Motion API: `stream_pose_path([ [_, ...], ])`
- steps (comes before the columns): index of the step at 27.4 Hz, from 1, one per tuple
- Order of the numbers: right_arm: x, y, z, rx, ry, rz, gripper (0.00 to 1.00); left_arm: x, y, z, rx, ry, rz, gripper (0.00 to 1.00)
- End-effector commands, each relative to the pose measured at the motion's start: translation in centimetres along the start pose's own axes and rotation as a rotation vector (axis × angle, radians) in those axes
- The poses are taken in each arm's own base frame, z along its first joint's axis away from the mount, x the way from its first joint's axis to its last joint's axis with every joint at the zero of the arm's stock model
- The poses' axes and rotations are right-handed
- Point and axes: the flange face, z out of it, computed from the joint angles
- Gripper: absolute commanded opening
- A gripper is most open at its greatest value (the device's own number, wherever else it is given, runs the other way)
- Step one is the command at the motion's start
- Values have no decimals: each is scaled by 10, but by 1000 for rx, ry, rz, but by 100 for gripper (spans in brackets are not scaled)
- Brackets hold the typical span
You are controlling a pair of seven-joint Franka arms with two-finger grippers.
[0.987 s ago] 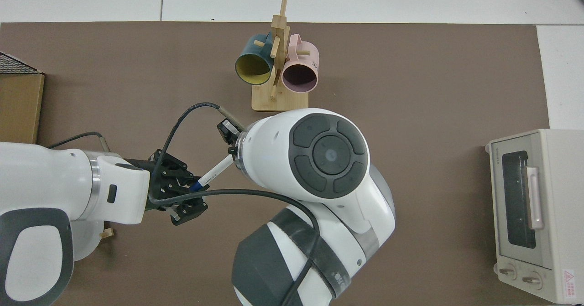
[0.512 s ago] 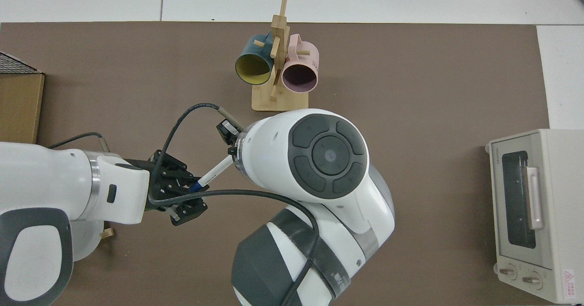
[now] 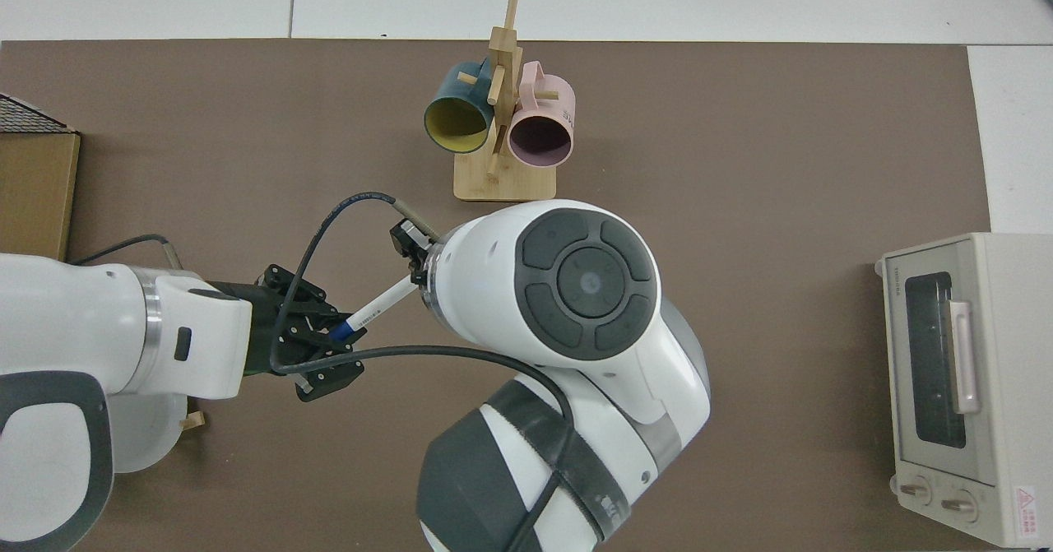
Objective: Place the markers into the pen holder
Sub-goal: 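Hold the marker with the left gripper while the right gripper opens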
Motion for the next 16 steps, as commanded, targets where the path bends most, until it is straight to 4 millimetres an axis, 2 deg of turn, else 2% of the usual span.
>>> stream_pose_path([
  [1,-1,10,-9,-6,0,-11,100,2,-3,-11,7,-5,3,0],
  [7,0,11,-8,-7,1,-10,100,-1,-5,-14,11,-23,5,0],
  [10,2,13,-7,-13,2,-12,100,-11,-13,-24,19,-58,-16,0],
  [16,33,28,-9,-50,29,-58,100,-32,-23,-49,79,-247,-18,0],
])
